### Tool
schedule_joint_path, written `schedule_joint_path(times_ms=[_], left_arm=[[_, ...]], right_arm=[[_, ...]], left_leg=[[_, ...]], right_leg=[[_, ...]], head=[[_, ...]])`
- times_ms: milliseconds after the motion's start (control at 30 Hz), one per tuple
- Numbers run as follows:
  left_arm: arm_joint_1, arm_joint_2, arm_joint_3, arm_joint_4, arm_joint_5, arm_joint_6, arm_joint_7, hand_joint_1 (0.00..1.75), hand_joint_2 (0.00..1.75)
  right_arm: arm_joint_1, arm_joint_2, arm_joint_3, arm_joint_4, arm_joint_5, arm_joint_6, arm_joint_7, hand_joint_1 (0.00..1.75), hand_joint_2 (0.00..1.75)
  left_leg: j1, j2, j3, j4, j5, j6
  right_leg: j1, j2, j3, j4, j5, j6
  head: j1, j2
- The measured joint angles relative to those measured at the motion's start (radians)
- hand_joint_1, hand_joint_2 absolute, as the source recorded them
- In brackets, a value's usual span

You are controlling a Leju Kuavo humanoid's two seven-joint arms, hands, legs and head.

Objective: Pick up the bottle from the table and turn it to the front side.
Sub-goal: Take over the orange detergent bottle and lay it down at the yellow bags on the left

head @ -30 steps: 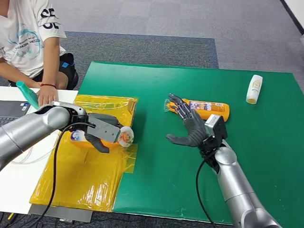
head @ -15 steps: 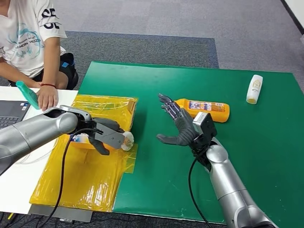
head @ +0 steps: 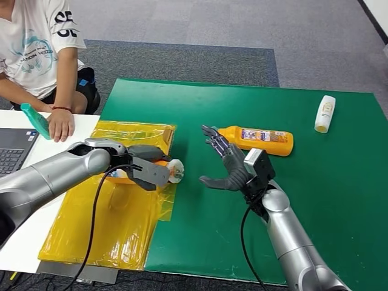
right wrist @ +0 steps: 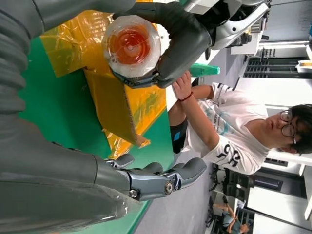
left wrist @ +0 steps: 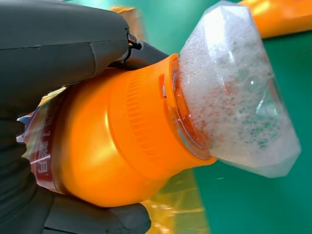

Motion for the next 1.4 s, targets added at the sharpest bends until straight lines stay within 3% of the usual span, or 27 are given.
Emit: schedule_joint_path(times_ms=[100,267,467,733,1033,1167,1400], left_arm=[[0.004,-0.009,0.024,0.000,0.021,-0.035,-0.019,1.75,1.75],[0.001,-0.004,0.060,-0.006,0.142,-0.182,-0.074,1.75,1.75],[-0.021,0.009,0.057,-0.010,0.247,-0.300,-0.048,1.75,1.75],[-0.066,0.006,-0.020,0.010,0.264,-0.329,-0.013,1.75,1.75],[-0.068,-0.027,-0.088,0.071,0.160,-0.321,0.014,1.75,1.75],[-0.068,-0.040,-0.103,0.094,0.146,-0.314,0.001,0.06,1.75],[-0.064,-0.057,-0.117,0.124,0.141,-0.248,-0.024,0.00,1.75]], right_arm=[[0.001,0.001,0.000,0.000,0.001,0.005,0.001,0.00,1.75],[-0.007,0.012,0.003,0.010,-0.001,0.018,0.002,0.00,1.75],[-0.025,0.026,0.017,0.031,-0.011,0.025,0.004,0.00,1.75],[-0.052,0.039,0.036,0.056,-0.023,0.028,0.008,0.00,1.75],[-0.060,0.046,0.048,0.078,-0.019,0.027,0.009,0.00,1.75],[-0.061,0.049,0.049,0.081,-0.013,0.027,0.009,0.00,1.75],[-0.061,0.052,0.049,0.082,-0.007,0.019,0.009,0.00,1.75]], left_leg=[[0.000,0.000,0.000,0.000,0.000,0.000],[0.000,0.000,0.000,0.000,0.000,0.000],[0.001,0.000,0.000,0.000,0.001,0.000],[0.000,0.000,0.000,0.000,0.001,0.000],[0.001,0.000,0.000,0.000,0.001,0.000],[0.001,0.000,0.000,0.000,0.001,0.000],[0.000,0.000,0.000,0.000,0.001,0.000]], right_leg=[[0.000,0.000,0.000,0.000,0.000,0.000],[0.000,0.000,0.000,0.001,0.000,0.000],[0.001,0.000,-0.001,0.001,0.000,0.000],[0.000,0.000,0.000,0.001,0.000,0.000],[0.000,0.000,-0.001,0.001,0.000,0.000],[0.001,0.000,0.000,0.001,0.000,0.000],[0.000,0.000,0.000,0.001,0.000,0.000]], head=[[0.000,0.000],[0.000,0.000],[0.000,0.000],[0.000,0.000],[0.000,0.000],[0.000,0.000],[0.000,0.000]])
